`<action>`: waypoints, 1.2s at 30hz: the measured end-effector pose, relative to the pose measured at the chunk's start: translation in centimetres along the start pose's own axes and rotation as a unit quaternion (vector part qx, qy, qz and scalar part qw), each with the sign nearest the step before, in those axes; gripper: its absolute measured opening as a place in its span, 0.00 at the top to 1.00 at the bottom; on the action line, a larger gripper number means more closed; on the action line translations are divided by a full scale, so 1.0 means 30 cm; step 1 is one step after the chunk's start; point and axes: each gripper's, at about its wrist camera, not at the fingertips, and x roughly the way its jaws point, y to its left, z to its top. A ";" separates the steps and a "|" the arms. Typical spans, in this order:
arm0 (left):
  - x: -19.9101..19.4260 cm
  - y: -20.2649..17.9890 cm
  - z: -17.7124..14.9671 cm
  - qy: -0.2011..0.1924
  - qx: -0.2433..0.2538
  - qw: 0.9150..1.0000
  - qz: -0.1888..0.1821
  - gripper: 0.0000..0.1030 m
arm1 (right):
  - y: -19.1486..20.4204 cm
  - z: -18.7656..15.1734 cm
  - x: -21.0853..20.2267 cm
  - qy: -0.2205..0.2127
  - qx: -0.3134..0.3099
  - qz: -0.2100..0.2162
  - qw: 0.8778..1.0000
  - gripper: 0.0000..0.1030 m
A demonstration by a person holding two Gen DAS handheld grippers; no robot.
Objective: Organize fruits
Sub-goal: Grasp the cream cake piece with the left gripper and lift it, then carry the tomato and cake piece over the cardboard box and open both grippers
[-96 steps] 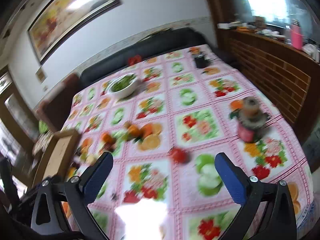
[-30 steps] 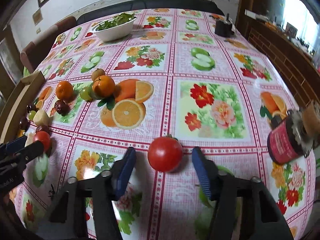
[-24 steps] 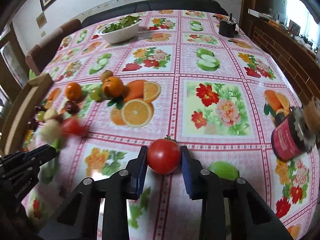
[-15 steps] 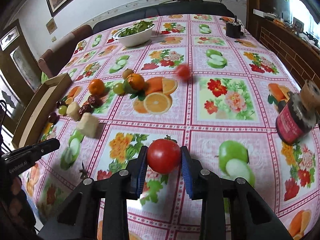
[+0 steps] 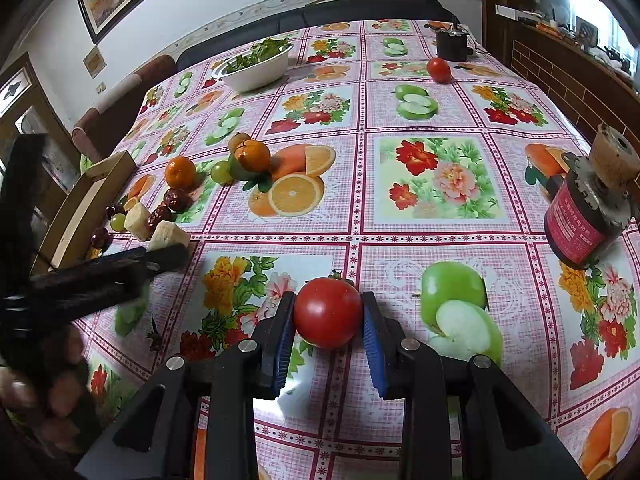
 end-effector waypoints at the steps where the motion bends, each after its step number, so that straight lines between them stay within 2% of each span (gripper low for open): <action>1: -0.006 0.003 -0.001 -0.001 -0.002 1.000 -0.005 0.76 | 0.002 0.001 -0.002 -0.001 0.000 0.001 1.000 0.68; 6: -0.059 0.058 -0.022 -0.007 -0.017 1.000 -0.022 0.76 | 0.026 0.002 -0.016 -0.005 -0.005 0.005 1.000 0.68; 16: -0.209 0.180 -0.080 -0.032 -0.049 0.998 -0.022 0.76 | 0.159 0.006 -0.028 -0.008 -0.034 0.024 0.999 0.68; 28: -0.344 0.353 -0.146 -0.065 -0.076 0.995 0.020 0.76 | 0.346 0.009 -0.050 -0.007 -0.066 0.071 0.995 0.69; 36: -0.421 0.561 -0.174 -0.086 -0.121 0.987 0.054 0.75 | 0.528 0.006 -0.042 0.003 -0.100 0.116 0.988 0.69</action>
